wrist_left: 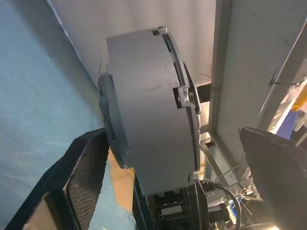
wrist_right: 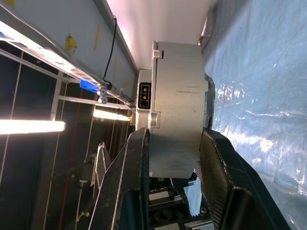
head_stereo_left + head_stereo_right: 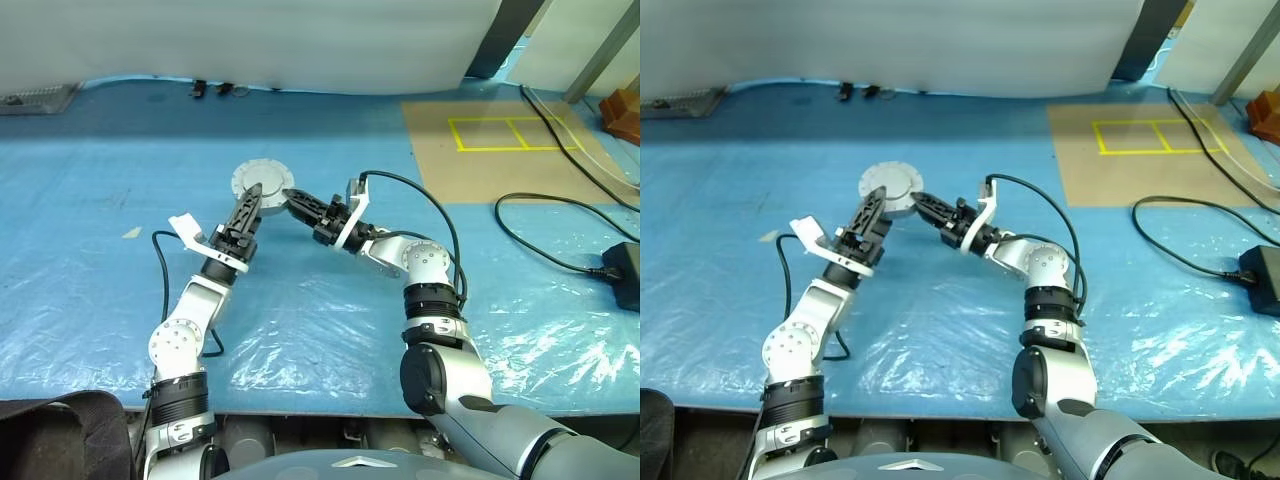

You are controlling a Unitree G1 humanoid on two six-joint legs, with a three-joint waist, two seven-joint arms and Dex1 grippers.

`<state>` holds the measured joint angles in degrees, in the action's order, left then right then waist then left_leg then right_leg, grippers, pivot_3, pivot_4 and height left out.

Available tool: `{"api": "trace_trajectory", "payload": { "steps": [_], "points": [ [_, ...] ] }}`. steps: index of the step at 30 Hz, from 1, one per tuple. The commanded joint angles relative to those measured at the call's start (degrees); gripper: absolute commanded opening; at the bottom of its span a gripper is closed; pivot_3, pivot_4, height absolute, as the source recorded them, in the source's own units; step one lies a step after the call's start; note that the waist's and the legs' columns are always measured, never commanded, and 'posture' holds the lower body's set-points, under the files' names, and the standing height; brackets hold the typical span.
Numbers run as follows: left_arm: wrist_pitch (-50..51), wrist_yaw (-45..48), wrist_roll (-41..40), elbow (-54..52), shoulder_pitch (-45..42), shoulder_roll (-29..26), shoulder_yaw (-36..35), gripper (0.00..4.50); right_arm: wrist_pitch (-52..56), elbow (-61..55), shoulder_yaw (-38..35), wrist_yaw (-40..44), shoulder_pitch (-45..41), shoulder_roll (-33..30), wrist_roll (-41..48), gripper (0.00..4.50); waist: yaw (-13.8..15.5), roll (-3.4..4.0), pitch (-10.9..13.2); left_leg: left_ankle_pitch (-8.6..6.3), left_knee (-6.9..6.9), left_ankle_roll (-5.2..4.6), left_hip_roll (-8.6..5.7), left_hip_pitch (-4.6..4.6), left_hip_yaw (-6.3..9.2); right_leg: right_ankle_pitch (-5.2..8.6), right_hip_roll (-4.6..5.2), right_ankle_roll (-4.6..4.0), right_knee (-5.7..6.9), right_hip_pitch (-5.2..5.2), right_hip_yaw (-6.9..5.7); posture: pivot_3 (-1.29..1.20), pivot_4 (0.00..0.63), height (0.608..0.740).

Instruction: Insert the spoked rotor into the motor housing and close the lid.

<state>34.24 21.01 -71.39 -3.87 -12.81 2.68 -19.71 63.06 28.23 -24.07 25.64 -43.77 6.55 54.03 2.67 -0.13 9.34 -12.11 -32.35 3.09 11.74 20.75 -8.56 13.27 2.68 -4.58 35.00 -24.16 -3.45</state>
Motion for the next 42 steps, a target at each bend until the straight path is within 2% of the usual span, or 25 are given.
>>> {"api": "trace_trajectory", "payload": {
  "steps": [1, 7, 10, 14, 15, 28, 35, 42],
  "points": [
    [-0.8, 0.6, -0.5, -2.3, -0.1, 0.0, 0.1, 4.45, 0.0, -3.0, 0.2, 1.3, -0.7, 1.5, 3.0, 1.09, 0.0, 0.0, 0.0, 0.0, 0.0, 0.0, 0.0, 0.0, 0.0, -0.01, 0.0, -0.01, 0.0, 0.0, 0.0, 0.0, 0.15, 0.74],
    [-1.5, 0.6, 0.2, -1.4, -1.4, 0.3, 0.7, 4.45, -0.8, -2.5, 0.7, 0.6, -1.2, 1.8, 2.3, 1.09, 0.0, 0.0, 0.0, 0.0, -0.03, 0.0, 0.01, -0.02, 0.0, -0.06, 0.0, -0.02, 0.03, 0.0, 0.0, 0.0, 0.15, 0.74],
    [-2.3, 0.3, 1.5, 0.0, -2.3, 0.7, 0.7, 3.88, -0.6, -3.2, 1.1, 0.8, -1.1, 1.8, 2.5, 1.09, 0.0, 0.0, 0.0, 0.0, -0.09, 0.0, 0.01, -0.01, 0.0, -0.07, 0.0, -0.01, 0.05, 0.0, 0.0, 0.0, 0.15, 0.74],
    [-3.7, 0.4, 2.4, 0.8, -2.7, 1.5, 0.5, 2.53, -0.3, -3.8, 1.3, 0.8, -0.8, 1.8, 2.8, 1.09, 0.0, 0.0, 0.0, 0.0, -0.11, 0.0, 0.01, -0.01, 0.01, -0.08, 0.0, 0.0, 0.07, 0.0, 0.01, 0.0, 0.15, 0.74],
    [-3.9, 0.4, 2.7, 1.1, -2.9, 1.6, 0.5, 2.4, -0.3, -3.9, 1.5, 0.9, -0.7, 1.8, 2.8, 1.09, 0.0, 0.0, 0.0, 0.0, -0.11, 0.0, 0.01, 0.0, 0.01, -0.08, 0.0, 0.0, 0.07, 0.0, 0.01, 0.0, 0.15, 0.74],
    [-2.5, 1.2, 2.7, 2.4, -4.4, 1.4, 1.2, 2.4, 0.0, -6.5, 5.5, 3.4, 0.1, 1.5, 1.1, 1.09, 0.0, 0.0, 0.0, 0.0, -0.21, -0.01, 0.02, 0.0, 0.02, -0.09, 0.0, 0.0, 0.16, 0.0, 0.01, 0.0, 0.15, 0.74],
    [-4.4, 1.6, 2.4, 6.0, -7.2, 2.1, -0.8, 2.4, -1.5, -7.4, 7.8, 4.9, -0.2, 0.6, -0.3, 3.51, 0.0, 0.0, 0.0, 0.0, -0.35, 0.0, 0.02, -0.01, 0.03, -0.09, 0.0, -0.01, 0.29, 0.0, 0.04, 0.0, 0.15, 0.74],
    [-6.5, 1.3, 1.4, 7.4, -8.8, 3.4, -3.4, 2.4, -3.9, -6.2, 7.5, 4.8, -1.1, 0.0, -0.9, 3.51, 0.0, 0.0, 0.0, 0.0, -0.4, 0.0, 0.02, 0.01, 0.04, -0.09, 0.0, -0.01, 0.32, 0.0, 0.03, 0.0, 0.15, 0.74]
  ]
}}
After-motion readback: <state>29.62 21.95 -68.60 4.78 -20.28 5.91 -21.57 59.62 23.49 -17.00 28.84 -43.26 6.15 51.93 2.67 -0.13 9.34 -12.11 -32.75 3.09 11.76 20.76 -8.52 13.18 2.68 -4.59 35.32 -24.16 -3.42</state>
